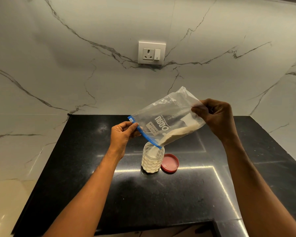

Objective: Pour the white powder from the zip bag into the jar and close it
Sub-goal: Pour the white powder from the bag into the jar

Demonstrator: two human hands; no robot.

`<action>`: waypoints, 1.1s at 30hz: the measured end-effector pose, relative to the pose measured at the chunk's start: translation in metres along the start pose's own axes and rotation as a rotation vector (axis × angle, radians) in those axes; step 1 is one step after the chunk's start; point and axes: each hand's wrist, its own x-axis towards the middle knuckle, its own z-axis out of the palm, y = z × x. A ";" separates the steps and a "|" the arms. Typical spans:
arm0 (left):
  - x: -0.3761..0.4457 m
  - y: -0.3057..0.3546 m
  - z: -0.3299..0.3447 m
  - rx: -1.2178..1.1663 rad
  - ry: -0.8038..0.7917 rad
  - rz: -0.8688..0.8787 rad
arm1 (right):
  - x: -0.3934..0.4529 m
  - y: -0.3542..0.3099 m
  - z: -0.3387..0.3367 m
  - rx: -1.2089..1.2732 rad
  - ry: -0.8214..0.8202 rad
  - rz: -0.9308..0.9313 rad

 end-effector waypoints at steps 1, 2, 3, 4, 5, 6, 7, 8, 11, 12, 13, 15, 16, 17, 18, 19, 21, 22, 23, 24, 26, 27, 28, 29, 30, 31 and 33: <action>0.000 0.000 0.000 -0.001 0.001 -0.001 | 0.001 0.000 0.000 -0.004 -0.002 -0.004; 0.000 0.001 0.000 -0.002 0.000 -0.002 | 0.002 0.000 0.000 -0.005 -0.004 -0.007; 0.000 0.001 0.001 -0.006 -0.001 -0.003 | 0.003 -0.001 -0.001 -0.004 -0.006 -0.010; 0.000 0.001 0.001 -0.008 -0.001 -0.002 | 0.004 -0.001 -0.001 -0.005 -0.008 -0.013; 0.000 0.001 0.001 -0.009 0.000 -0.001 | 0.005 -0.001 -0.002 -0.006 -0.009 -0.016; 0.000 0.001 0.001 -0.009 0.000 0.001 | 0.006 -0.001 -0.002 -0.008 -0.010 -0.019; 0.000 0.001 0.001 -0.010 0.001 0.001 | 0.006 -0.001 -0.002 -0.010 -0.011 -0.021; 0.000 0.000 0.001 -0.010 0.004 0.000 | 0.006 -0.001 -0.002 -0.012 -0.014 -0.024; 0.000 0.000 0.000 -0.005 0.012 -0.001 | 0.007 -0.001 0.000 -0.011 -0.017 -0.028; 0.000 0.000 0.000 -0.010 0.011 0.000 | 0.007 -0.001 0.000 -0.012 -0.014 -0.029; 0.000 0.001 0.000 -0.018 0.008 0.001 | 0.007 -0.002 0.000 -0.012 -0.013 -0.031; 0.000 0.002 0.000 -0.043 0.000 0.000 | 0.008 -0.002 0.000 -0.009 -0.013 -0.037; 0.000 0.003 0.000 -0.059 -0.003 -0.001 | 0.008 -0.002 0.000 -0.009 -0.011 -0.038; 0.000 0.003 0.000 -0.074 -0.005 -0.002 | 0.008 -0.002 -0.001 -0.008 -0.011 -0.038; 0.001 0.003 0.000 -0.083 -0.005 -0.003 | 0.008 -0.002 -0.001 -0.007 -0.013 -0.037; 0.001 0.003 -0.001 -0.090 -0.005 -0.004 | 0.007 -0.001 -0.001 -0.004 -0.014 -0.036; 0.001 0.002 -0.001 -0.101 -0.010 -0.001 | 0.007 -0.001 -0.001 -0.005 -0.010 -0.037; 0.002 0.001 -0.001 -0.104 -0.012 0.001 | 0.006 -0.001 -0.001 -0.007 -0.008 -0.039; 0.002 0.001 -0.002 -0.106 -0.013 0.003 | 0.006 -0.001 -0.001 -0.007 -0.007 -0.038; 0.002 0.001 -0.002 -0.108 -0.016 0.003 | 0.006 0.000 -0.001 -0.006 -0.006 -0.035; 0.002 0.001 -0.002 -0.112 -0.023 0.005 | 0.006 0.000 -0.001 -0.006 -0.012 -0.033; 0.002 0.000 -0.002 -0.116 -0.026 0.005 | 0.006 -0.001 -0.001 -0.006 -0.018 -0.033; 0.002 0.000 -0.002 -0.118 -0.027 0.004 | 0.006 -0.001 -0.001 -0.004 -0.022 -0.033; 0.002 0.000 -0.002 -0.120 -0.026 0.002 | 0.007 -0.001 -0.001 -0.001 -0.023 -0.033; 0.002 -0.001 -0.002 -0.122 -0.025 0.000 | 0.007 -0.002 -0.001 0.000 -0.023 -0.034; 0.002 -0.001 -0.002 -0.124 -0.023 -0.001 | 0.007 -0.002 0.000 -0.002 -0.026 -0.035; 0.001 -0.002 -0.003 -0.125 -0.022 -0.002 | 0.008 -0.002 0.000 -0.009 -0.035 -0.034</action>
